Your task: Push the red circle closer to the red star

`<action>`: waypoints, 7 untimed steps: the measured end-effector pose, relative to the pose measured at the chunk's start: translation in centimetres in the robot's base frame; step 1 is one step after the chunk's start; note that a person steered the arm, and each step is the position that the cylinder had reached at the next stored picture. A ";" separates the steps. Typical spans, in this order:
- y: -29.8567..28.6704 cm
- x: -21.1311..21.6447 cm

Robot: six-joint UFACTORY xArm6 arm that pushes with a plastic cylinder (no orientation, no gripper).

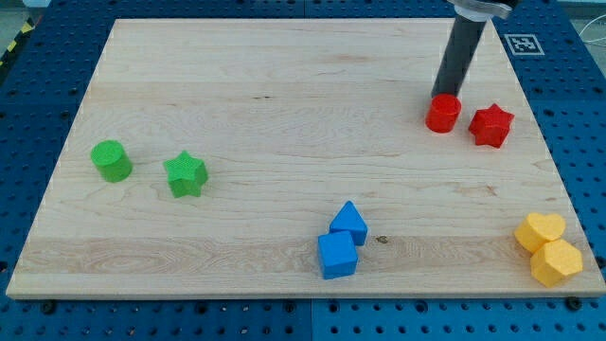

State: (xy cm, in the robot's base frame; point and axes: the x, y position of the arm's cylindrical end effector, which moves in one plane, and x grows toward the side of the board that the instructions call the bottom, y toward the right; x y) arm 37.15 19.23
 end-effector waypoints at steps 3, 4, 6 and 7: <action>0.0 0.3; -1.7 0.1; -4.8 0.5; -5.8 1.5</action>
State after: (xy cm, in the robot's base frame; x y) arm 38.61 13.43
